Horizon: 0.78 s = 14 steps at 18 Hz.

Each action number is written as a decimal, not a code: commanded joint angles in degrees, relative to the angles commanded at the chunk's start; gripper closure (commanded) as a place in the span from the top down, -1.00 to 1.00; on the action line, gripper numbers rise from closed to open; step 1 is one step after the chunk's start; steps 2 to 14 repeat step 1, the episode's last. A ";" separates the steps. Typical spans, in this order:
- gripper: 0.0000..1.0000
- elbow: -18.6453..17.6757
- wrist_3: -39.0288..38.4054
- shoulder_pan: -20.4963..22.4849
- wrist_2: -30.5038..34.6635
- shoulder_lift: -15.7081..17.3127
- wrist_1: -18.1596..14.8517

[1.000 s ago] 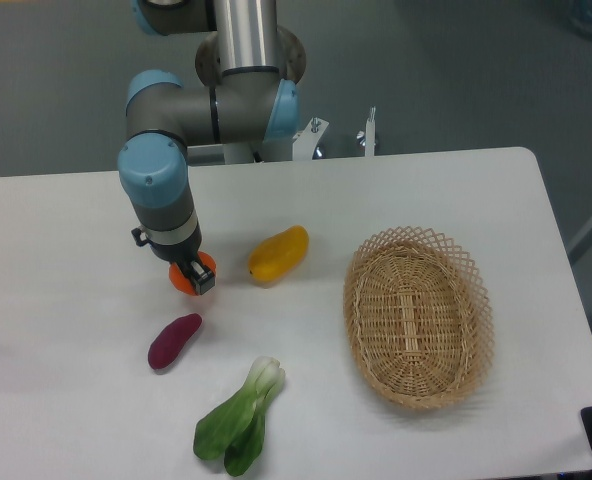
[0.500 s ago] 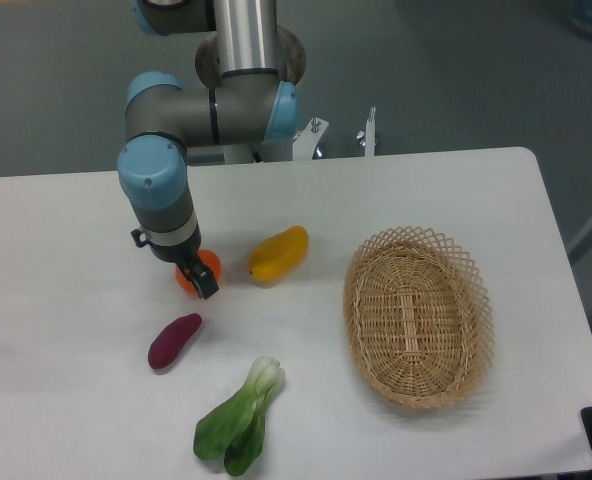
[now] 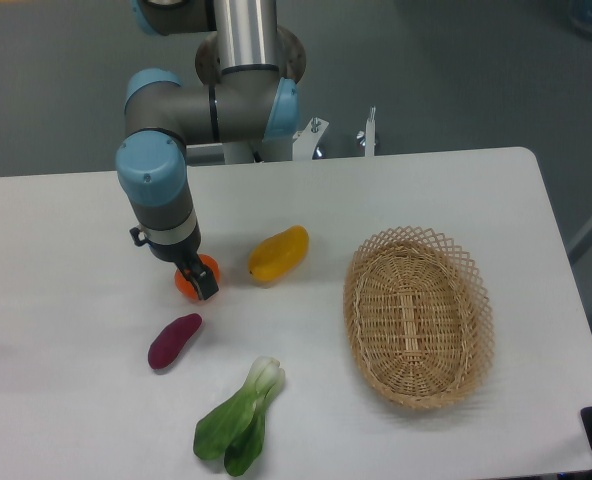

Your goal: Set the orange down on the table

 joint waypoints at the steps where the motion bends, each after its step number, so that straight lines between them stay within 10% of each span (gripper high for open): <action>1: 1.00 0.00 0.00 0.00 0.00 0.00 0.00; 14: 1.00 0.00 0.00 0.00 0.00 0.00 0.00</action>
